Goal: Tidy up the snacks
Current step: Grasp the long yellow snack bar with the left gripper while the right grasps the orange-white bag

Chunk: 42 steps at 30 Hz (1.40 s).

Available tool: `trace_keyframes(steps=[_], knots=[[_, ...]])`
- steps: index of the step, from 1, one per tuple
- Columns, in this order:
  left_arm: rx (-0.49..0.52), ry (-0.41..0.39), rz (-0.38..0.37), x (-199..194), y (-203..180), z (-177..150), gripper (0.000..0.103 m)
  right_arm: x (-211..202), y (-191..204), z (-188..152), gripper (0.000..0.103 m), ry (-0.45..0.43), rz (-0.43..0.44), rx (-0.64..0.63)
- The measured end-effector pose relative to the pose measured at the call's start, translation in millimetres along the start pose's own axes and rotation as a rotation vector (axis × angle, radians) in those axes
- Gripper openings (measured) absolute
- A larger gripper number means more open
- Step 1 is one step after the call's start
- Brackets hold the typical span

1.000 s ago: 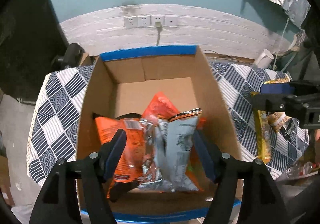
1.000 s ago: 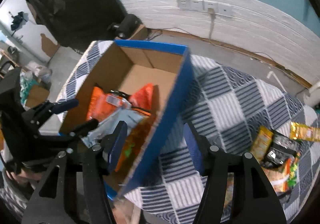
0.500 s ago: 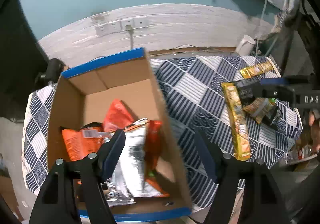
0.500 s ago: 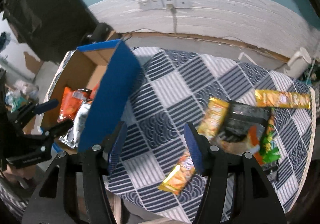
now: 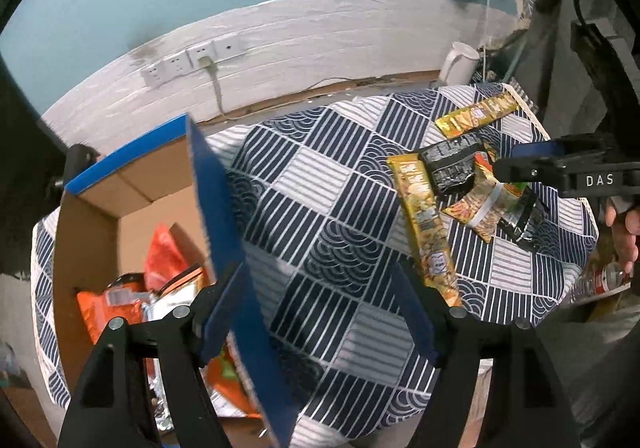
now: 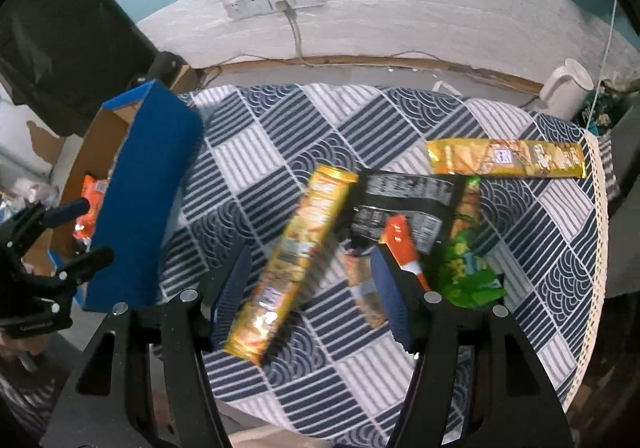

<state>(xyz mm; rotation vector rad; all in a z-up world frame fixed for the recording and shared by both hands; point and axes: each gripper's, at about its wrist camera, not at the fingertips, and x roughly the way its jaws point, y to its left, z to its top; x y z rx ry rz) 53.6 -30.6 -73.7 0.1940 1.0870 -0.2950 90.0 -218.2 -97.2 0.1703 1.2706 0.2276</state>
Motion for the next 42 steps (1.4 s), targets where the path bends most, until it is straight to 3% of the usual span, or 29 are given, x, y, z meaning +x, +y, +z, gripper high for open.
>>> trace_keyframes(steps=[10, 23, 35, 42], knots=[[0.039, 0.053, -0.021, 41, -22, 10, 0.078, 28, -29, -4, 0.063, 0.038, 0.037, 0.008], [0.022, 0.117, -0.042, 81, -28, 12, 0.078, 55, -33, -13, 0.063, 0.087, -0.052, -0.082], [0.051, 0.174, -0.064, 98, -48, 1, 0.078, 92, -34, -35, 0.063, 0.195, -0.052, -0.101], [0.067, 0.186, -0.074, 103, -61, 0, 0.078, 91, -38, -42, 0.044, 0.179, -0.013, -0.062]])
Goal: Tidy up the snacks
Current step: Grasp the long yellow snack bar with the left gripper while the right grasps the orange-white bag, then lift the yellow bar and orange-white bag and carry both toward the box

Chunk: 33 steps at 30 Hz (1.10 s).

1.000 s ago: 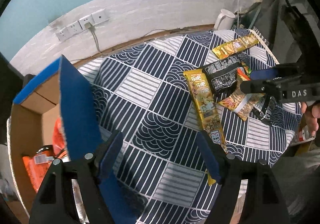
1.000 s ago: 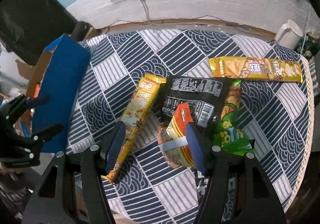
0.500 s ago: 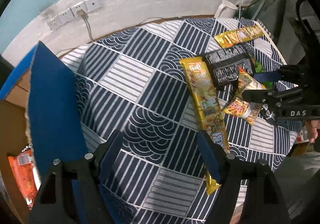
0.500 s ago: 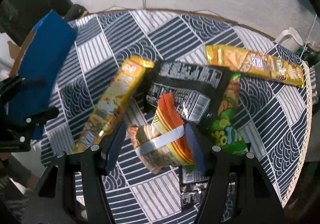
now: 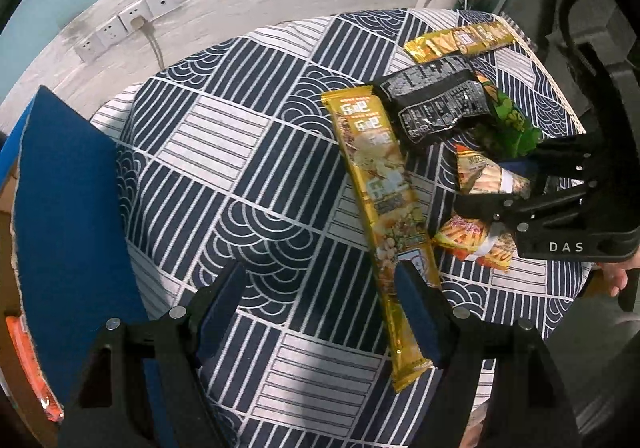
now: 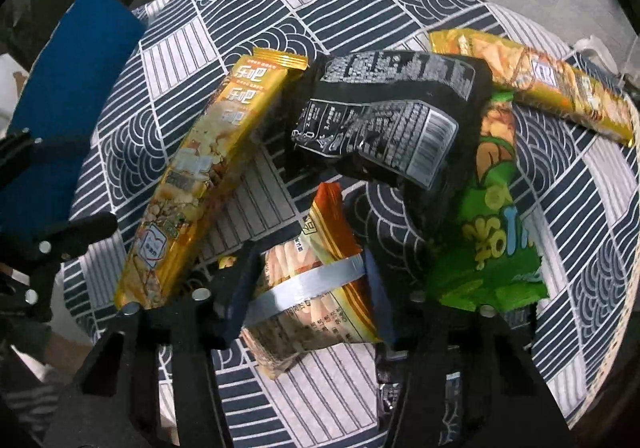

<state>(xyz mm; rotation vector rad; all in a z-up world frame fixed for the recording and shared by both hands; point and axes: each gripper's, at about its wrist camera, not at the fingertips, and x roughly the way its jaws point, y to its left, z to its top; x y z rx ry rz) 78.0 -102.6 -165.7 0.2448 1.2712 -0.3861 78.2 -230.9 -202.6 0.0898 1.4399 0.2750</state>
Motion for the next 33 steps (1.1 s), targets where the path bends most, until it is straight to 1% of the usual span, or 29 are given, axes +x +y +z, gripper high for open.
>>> trace_keyframes(steps=[3, 7, 13, 16, 20, 22, 24, 28, 30, 32, 33], knots=[[0.006, 0.007, -0.009, 3, -5, 0, 0.078, -8, -3, -4, 0.038, -0.022, 0.021, 0.018], [-0.002, 0.021, -0.027, 9, -12, 1, 0.078, -21, -7, -7, 0.034, -0.053, 0.029, 0.034], [-0.016, 0.045, -0.037, 20, -20, 4, 0.079, -39, -18, -11, 0.033, -0.094, 0.044, 0.072], [-0.007, 0.048, -0.027, 26, -25, 7, 0.081, -49, -18, -9, 0.033, -0.116, 0.055, 0.089], [-0.014, 0.060, -0.020, 35, -30, 8, 0.081, -61, -21, -12, 0.033, -0.140, 0.051, 0.093], [-0.012, 0.065, -0.012, 41, -32, 9, 0.081, -64, -21, -10, 0.033, -0.146, 0.033, 0.088], [-0.021, 0.063, 0.009, 46, -32, 10, 0.081, -65, -23, -10, 0.034, -0.149, 0.026, 0.087], [-0.064, 0.035, 0.000, 47, -27, 15, 0.081, -65, -25, -10, 0.034, -0.151, 0.019, 0.093], [-0.079, 0.017, -0.005, 46, -24, 18, 0.075, -65, -26, -11, 0.034, -0.151, 0.015, 0.095], [-0.090, 0.019, -0.036, 47, -23, 20, 0.060, -65, -27, -12, 0.034, -0.150, 0.016, 0.098], [-0.094, 0.027, -0.050, 49, -23, 20, 0.057, -65, -28, -13, 0.034, -0.151, 0.015, 0.098]])
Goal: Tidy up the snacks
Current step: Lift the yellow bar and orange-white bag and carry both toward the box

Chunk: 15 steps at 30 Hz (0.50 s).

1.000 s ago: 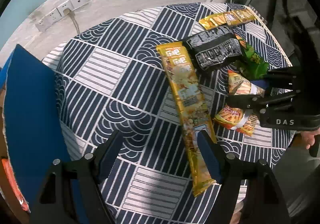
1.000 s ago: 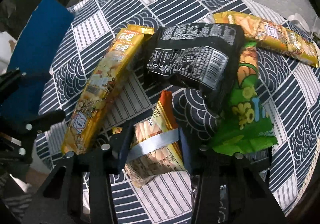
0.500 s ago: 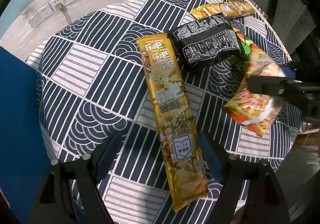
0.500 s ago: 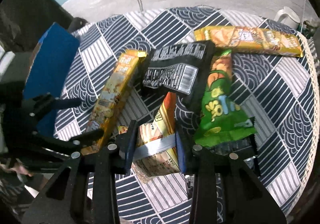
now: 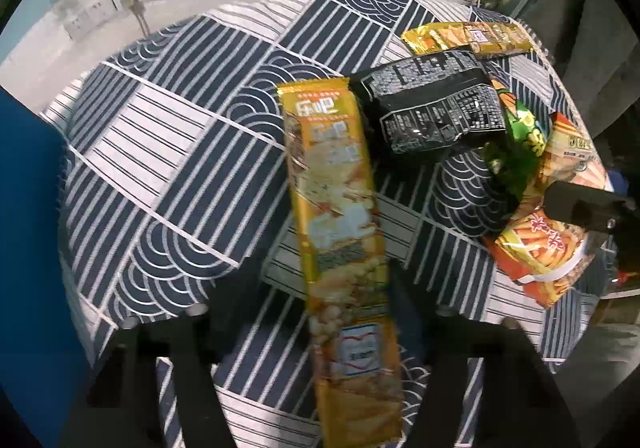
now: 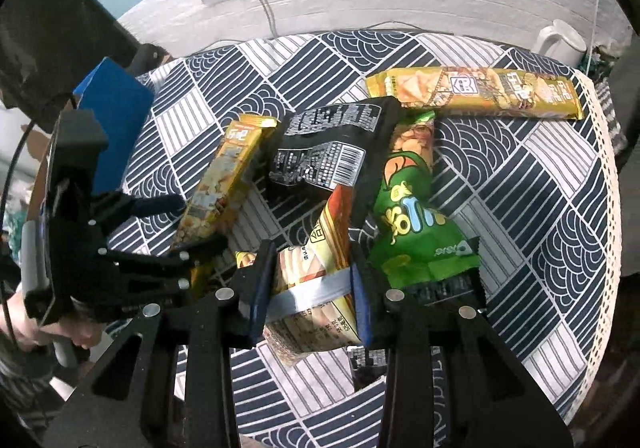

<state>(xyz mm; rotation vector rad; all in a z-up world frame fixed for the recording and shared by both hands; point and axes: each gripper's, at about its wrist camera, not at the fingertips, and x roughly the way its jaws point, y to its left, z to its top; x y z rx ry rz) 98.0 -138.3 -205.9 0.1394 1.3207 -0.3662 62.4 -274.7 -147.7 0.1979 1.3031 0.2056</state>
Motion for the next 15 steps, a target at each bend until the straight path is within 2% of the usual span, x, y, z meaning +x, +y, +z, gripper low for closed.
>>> trace_keyframes(steps=[3, 4, 5, 15], knots=[[0.023, -0.002, 0.003, 1, -4, 0, 0.046, -2, -1, -1, 0.034, -0.002, -0.001, 0.006], [0.030, -0.003, -0.006, 1, -5, -1, 0.035, -2, -1, 0, 0.034, -0.002, -0.001, 0.007], [0.027, -0.003, 0.002, 1, -7, -2, 0.033, -3, -1, 0, 0.034, -0.005, -0.003, 0.007], [0.018, -0.048, 0.023, -22, 5, -17, 0.031, -16, 7, 6, 0.033, -0.032, -0.002, -0.003]])
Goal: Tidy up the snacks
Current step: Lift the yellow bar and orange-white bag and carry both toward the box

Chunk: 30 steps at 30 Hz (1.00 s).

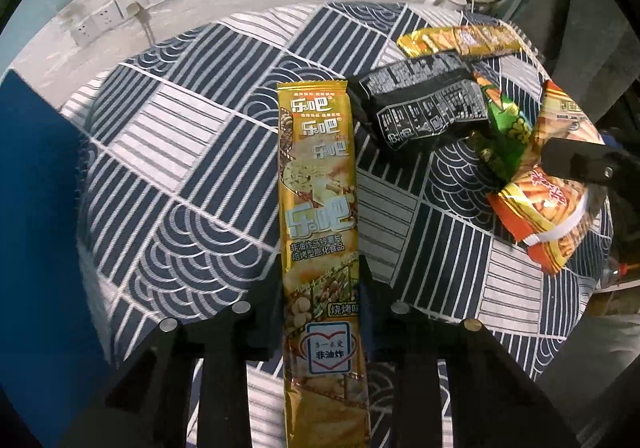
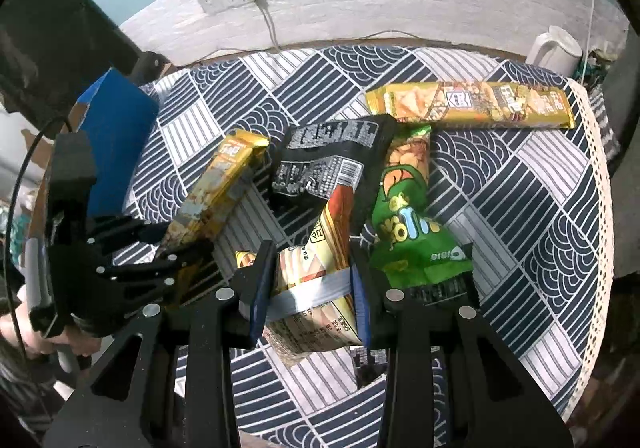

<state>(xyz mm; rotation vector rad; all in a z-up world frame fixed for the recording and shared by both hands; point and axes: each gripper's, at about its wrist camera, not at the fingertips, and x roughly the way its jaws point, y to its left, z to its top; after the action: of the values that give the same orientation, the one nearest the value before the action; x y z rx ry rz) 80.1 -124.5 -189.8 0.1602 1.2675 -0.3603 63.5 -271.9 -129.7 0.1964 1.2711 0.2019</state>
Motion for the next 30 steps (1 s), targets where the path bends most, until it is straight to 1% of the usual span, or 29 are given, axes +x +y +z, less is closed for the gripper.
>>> trace_keyframes(steps=[8, 15, 21, 30], knots=[[0.008, -0.078, 0.035, -43, 9, 0, 0.031, -16, 18, 9, 0.033, -0.037, 0.009, -0.019], [0.008, -0.126, 0.063, -82, 21, -7, 0.031, -27, 37, 18, 0.033, -0.062, 0.026, -0.033], [-0.014, -0.161, 0.070, -113, 37, -14, 0.031, -37, 61, 25, 0.033, -0.083, 0.040, -0.060], [-0.077, -0.217, 0.101, -153, 75, -26, 0.031, -43, 103, 37, 0.033, -0.096, 0.078, -0.106]])
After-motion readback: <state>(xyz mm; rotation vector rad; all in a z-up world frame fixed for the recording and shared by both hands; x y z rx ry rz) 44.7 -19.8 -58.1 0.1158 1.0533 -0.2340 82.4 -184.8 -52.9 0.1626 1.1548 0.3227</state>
